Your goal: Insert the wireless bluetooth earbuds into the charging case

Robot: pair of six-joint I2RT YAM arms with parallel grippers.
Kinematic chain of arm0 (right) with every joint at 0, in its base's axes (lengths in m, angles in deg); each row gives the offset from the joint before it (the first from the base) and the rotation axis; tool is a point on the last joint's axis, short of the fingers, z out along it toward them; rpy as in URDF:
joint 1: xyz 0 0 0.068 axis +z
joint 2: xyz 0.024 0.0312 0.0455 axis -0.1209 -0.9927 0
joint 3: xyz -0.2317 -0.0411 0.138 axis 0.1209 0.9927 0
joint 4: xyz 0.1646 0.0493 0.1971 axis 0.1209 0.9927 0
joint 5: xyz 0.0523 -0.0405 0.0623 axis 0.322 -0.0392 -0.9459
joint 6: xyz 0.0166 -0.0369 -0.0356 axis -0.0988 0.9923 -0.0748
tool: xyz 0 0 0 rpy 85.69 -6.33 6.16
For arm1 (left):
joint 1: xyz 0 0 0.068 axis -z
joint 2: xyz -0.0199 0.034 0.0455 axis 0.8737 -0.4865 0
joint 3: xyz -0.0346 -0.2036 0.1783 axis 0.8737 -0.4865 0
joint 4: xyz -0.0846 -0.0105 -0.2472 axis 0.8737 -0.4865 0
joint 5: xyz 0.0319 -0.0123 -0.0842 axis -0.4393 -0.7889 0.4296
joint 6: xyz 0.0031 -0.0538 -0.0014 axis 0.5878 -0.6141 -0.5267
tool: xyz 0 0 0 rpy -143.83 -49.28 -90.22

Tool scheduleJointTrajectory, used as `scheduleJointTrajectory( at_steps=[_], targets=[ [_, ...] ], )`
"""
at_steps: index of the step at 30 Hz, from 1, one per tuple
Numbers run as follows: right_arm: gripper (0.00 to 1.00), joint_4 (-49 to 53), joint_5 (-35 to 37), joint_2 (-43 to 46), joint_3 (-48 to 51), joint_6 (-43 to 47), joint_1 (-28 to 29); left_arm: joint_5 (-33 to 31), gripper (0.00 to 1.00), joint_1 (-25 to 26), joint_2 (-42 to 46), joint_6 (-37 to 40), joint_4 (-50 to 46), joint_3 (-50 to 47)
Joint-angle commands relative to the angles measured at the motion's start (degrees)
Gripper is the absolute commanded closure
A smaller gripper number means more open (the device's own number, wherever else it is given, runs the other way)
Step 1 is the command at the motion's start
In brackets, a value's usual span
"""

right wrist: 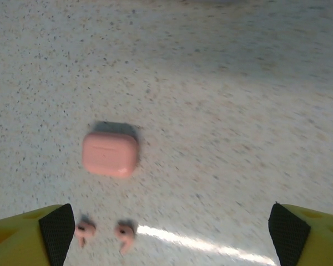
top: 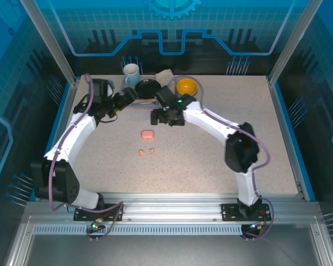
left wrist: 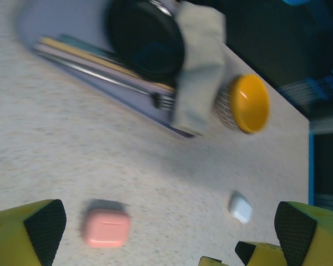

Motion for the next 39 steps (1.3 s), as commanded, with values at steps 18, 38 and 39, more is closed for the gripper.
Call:
scheduleJointTrajectory(
  at_steps=[18,38,39],
  targets=[
    [0.14,16.6,6.6,-32.7,-34.8,-5.3,7.2,6.5,0.01,-12.3,8.1,-7.0,5.0,-9.7],
    [0.44,14.7,3.8,-29.8,-26.8,-8.7,6.2,16.6,0.01,-12.3,3.2,-15.7,10.8,-12.3],
    [0.45,13.9,3.9,-28.6,-25.2,-8.9,6.0,17.3,0.01,-12.2,3.1,-15.9,11.4,-12.4]
  ],
)
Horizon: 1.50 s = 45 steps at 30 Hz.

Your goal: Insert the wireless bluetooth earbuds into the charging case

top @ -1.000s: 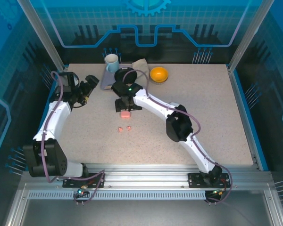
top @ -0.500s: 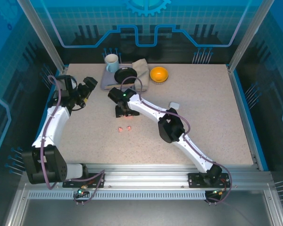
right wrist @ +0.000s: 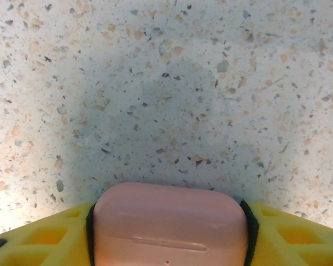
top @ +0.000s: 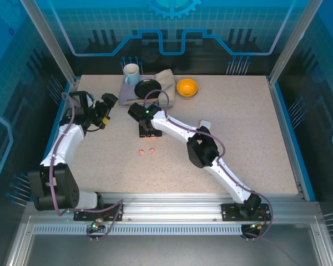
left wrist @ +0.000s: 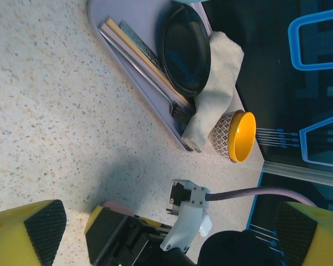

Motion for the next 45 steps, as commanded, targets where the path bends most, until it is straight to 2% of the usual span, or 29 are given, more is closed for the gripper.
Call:
scheduleJointTrajectory(
  at_steps=[1,7,12,20,34,40,45],
  targets=[
    [0.46,0.2,-1.4,2.5,5.9,-1.6,-0.5,4.8,0.01,-0.3,-0.5,-3.0,3.6,-0.8],
    [0.48,-5.2,-0.8,11.1,19.0,-2.5,-2.3,3.3,0.01,2.4,0.3,0.0,1.8,1.4],
    [0.49,-10.4,-0.9,20.3,31.8,-3.1,-4.4,-1.0,0.01,10.0,-0.9,5.1,-2.5,5.8],
    [0.49,-17.8,-5.2,31.3,47.2,-4.5,-7.8,-7.0,0.01,23.1,-2.2,4.6,8.8,-0.9],
    [0.49,-24.7,-15.0,33.6,53.8,-10.2,-12.6,-21.5,0.02,38.9,-2.0,1.4,30.5,-18.0],
    [0.49,-24.7,-14.5,34.4,55.9,-15.7,-14.5,-26.2,0.06,42.1,-3.2,-3.4,37.0,-22.6],
    [0.49,-27.3,-14.8,36.6,59.5,-23.0,-15.3,-28.0,0.15,43.9,-5.6,-6.9,40.3,-23.8]
  ],
)
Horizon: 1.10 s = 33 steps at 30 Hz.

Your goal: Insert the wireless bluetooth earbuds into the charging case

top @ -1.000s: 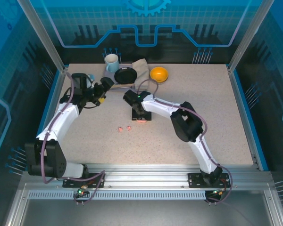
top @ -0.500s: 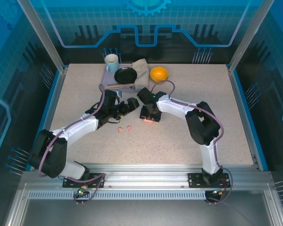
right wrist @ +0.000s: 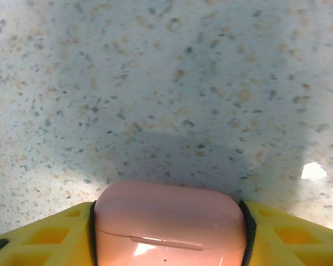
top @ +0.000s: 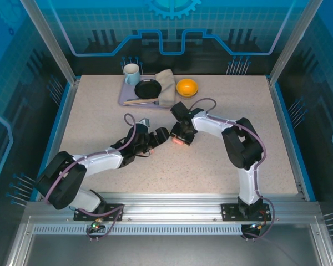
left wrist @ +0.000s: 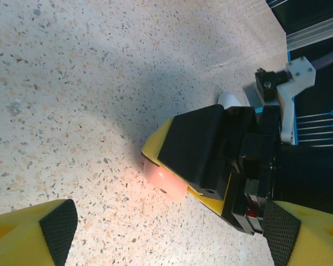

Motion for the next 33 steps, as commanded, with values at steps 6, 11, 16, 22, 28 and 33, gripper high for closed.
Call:
scheduleJointTrajectory(
  at_steps=[6,11,16,22,28,33],
  targets=[
    [0.49,-2.5,-0.9,5.8,3.9,-10.2,-2.2,-2.6,0.21,2.8,-5.0,-4.6,8.0,-0.1],
    [0.49,-4.4,-2.9,8.1,5.7,-12.0,-3.8,-2.3,0.25,4.2,-8.7,-5.2,10.9,0.9],
    [0.49,-6.5,-5.0,9.6,7.2,-13.4,-4.6,-1.2,0.29,5.0,-12.9,-5.2,14.1,3.1],
    [0.49,-7.2,-6.0,10.5,7.1,-13.7,-4.6,0.3,0.34,5.0,-18.0,-4.8,18.5,6.3],
    [0.49,-7.8,-6.9,10.7,7.5,-14.0,-4.7,1.3,0.38,5.0,-21.6,-5.2,20.0,9.2],
    [0.50,-8.5,-7.2,10.9,8.3,-14.2,-4.8,1.3,0.42,5.0,-23.7,-5.6,20.9,10.5]
  ],
)
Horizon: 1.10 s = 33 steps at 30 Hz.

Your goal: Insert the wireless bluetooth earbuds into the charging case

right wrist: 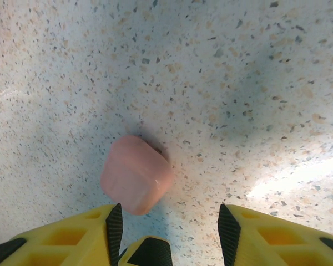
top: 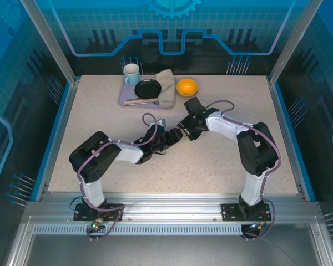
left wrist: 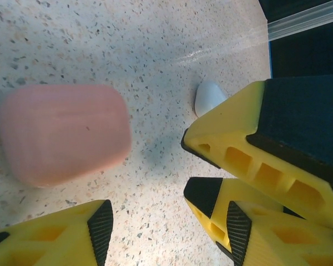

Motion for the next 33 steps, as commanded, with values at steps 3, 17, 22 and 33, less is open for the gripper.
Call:
scheduleJointTrajectory(
  at_steps=[3,17,22,33],
  targets=[
    [0.49,0.0,-1.5,2.2,1.4,-0.6,0.6,0.5,0.43,0.4,-2.1,-0.3,3.4,2.6],
    [0.25,9.3,6.0,-1.3,-9.3,23.9,0.4,-10.3,0.01,-2.8,26.8,11.6,-23.7,1.3],
    [0.16,15.8,4.2,-8.8,-20.5,42.2,2.5,-7.5,0.01,-8.6,32.3,13.9,-31.1,4.1],
    [0.12,32.2,10.3,-23.6,-39.9,55.1,7.8,-3.2,0.01,-16.1,35.4,8.9,-37.8,7.3]
  ],
)
